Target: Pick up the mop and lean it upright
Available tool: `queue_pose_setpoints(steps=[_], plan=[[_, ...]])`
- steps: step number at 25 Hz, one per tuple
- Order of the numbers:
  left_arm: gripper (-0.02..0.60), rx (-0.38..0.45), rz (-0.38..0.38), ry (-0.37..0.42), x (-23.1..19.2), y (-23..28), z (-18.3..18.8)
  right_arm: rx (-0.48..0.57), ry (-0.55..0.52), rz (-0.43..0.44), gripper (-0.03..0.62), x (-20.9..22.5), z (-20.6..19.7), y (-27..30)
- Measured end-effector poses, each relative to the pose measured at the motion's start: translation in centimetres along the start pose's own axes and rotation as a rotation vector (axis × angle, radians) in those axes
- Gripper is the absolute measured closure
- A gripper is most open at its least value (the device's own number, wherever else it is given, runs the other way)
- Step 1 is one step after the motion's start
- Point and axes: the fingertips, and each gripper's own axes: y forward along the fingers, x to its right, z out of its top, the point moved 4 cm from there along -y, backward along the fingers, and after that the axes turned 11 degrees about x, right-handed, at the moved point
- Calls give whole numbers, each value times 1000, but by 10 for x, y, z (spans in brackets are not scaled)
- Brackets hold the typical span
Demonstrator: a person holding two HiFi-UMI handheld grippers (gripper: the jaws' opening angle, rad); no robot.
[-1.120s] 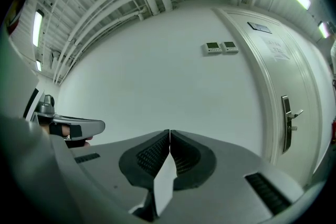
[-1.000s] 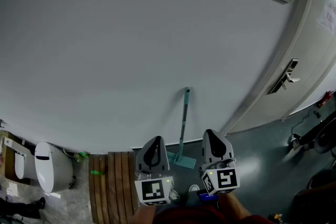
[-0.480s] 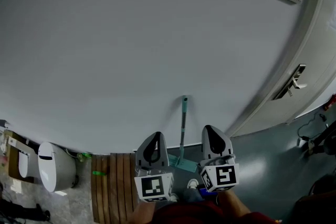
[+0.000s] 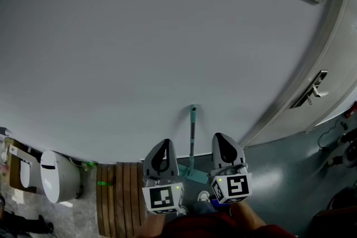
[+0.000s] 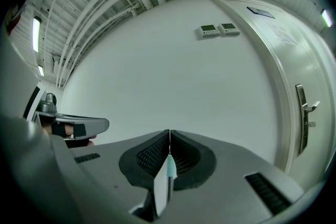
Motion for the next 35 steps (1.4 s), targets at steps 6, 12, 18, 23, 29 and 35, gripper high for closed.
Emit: queue_pose_setpoints(steps=[6, 12, 18, 23, 29, 35], plan=[[568, 2, 10, 4, 0, 6, -1, -5, -6, 14, 576, 4, -4, 6], [568, 10, 13, 9, 1, 8, 2, -26, -10, 10, 576, 6, -18, 8], [568, 12, 19, 12, 1, 9, 4, -63, -14, 10, 576, 7, -39, 17], [568, 10, 27, 14, -1, 8, 4, -119, 15, 22, 574, 4, -61, 29], [568, 7, 38, 17, -5, 5, 5, -173, 19, 44, 480, -2, -82, 51], [568, 4, 52, 28, -10, 3, 4, -198, -10, 40, 453, -2, -98, 71]])
